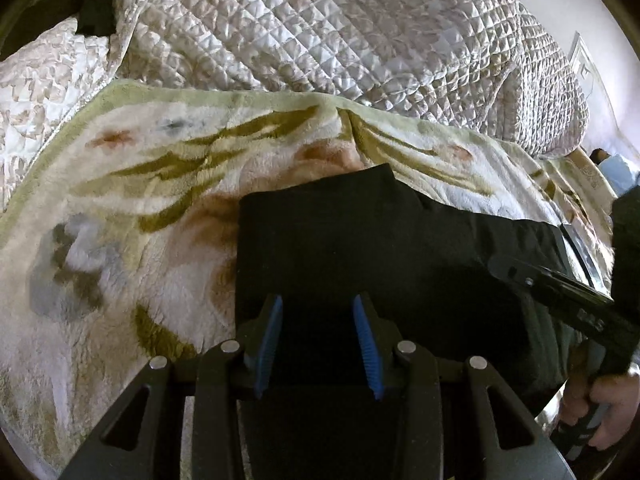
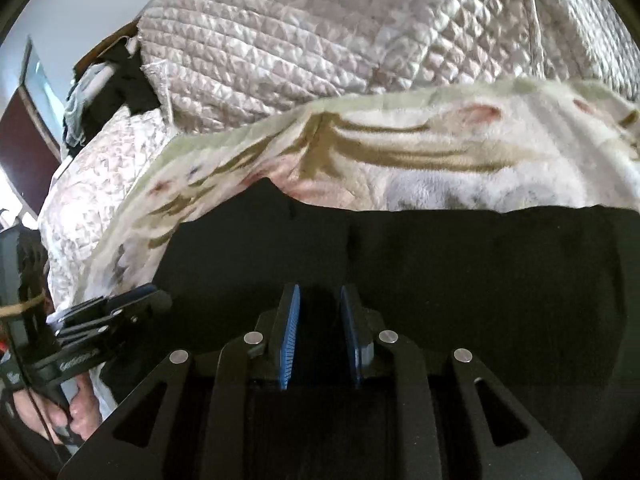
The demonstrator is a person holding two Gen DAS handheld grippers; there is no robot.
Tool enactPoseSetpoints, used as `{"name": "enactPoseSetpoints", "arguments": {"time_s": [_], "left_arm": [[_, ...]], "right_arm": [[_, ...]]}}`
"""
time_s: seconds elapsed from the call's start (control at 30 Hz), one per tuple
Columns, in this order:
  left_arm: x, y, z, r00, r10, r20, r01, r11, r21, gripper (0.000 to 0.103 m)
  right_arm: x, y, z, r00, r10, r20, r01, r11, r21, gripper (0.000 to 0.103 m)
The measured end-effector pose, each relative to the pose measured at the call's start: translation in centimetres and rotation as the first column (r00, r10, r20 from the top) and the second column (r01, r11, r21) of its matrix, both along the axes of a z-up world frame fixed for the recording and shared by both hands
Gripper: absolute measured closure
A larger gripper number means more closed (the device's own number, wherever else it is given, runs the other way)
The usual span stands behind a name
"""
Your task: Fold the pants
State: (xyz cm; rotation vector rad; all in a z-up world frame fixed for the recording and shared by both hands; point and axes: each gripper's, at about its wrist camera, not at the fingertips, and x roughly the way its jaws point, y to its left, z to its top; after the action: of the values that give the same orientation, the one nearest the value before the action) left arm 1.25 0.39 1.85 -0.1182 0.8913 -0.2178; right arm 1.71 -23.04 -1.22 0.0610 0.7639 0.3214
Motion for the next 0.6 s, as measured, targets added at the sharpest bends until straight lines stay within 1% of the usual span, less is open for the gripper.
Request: {"name": "enactPoseSetpoints", "arguments": {"time_s": [0.17, 0.27, 0.33, 0.4, 0.47, 0.6], "left_arm": [[-0.8, -0.3, 0.2, 1.0, -0.01, 0.015, 0.01, 1.0, 0.021, 0.063], [-1.1, -0.5, 0.1, 1.0, -0.019, 0.01, 0.018, 1.0, 0.025, 0.063], [-1.4, -0.7, -0.1, 1.0, -0.02, 0.01, 0.02, 0.999, 0.034, 0.063], [-1.5, -0.8, -0.1, 1.0, -0.02, 0.01, 0.02, 0.999, 0.034, 0.061], [-1.5, -0.7, -0.2, 1.0, -0.022, 0.011, 0.022, 0.999, 0.033, 0.059], [-2.2, -0.7, -0.3, 0.999, -0.023, 0.026, 0.022, 0.999, 0.041, 0.058]], "right_arm": [[-3.0, 2.0, 0.1, 0.995, 0.073, 0.062, -0.067, 0.994, -0.087, 0.081], [-4.0, 2.3, -1.8, 0.997, 0.069, 0.033, -0.064, 0.989, -0.134, 0.079], [-5.2, 2.5, -2.5, 0.994, 0.082, 0.075, -0.069, 0.985, -0.157, 0.079], [-5.8, 3.1, -2.7, 0.992, 0.095, 0.089, -0.074, 0.974, -0.212, 0.077], [-6.1, 3.1, -2.9, 0.991, 0.094, 0.097, -0.07, 0.972, -0.223, 0.076], [-7.1, 2.5, -3.3, 0.991, 0.074, 0.113, -0.051, 0.979, -0.195, 0.075]]}}
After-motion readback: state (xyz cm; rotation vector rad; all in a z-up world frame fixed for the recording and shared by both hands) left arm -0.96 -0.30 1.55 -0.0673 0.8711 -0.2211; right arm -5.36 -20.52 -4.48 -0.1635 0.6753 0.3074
